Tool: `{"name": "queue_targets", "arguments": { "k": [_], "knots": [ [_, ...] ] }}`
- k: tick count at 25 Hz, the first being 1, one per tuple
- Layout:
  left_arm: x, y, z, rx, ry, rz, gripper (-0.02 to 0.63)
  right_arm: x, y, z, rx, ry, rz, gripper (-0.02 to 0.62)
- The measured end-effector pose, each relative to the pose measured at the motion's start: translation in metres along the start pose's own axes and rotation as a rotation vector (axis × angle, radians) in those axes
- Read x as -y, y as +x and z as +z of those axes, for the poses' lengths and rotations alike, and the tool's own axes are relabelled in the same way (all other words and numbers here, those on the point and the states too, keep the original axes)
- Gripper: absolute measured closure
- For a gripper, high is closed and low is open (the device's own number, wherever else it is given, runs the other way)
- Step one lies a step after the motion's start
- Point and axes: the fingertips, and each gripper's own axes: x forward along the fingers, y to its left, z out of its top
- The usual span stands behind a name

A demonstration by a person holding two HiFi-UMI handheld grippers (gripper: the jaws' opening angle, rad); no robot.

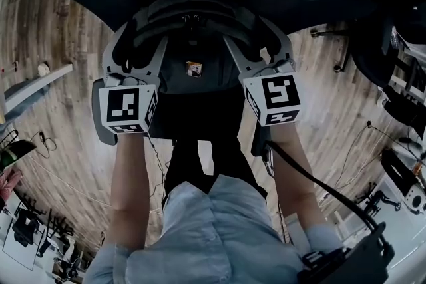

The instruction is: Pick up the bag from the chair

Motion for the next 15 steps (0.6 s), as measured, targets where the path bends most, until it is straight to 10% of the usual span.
{"name": "queue_targets", "arguments": {
  "k": [15],
  "knots": [
    [0.031,-0.043,-0.015,0.05,0.021,-0.034,0.43,-0.013,-0.034,-0.026,0.028,0.06,-0.039,0.419]
  ]
}}
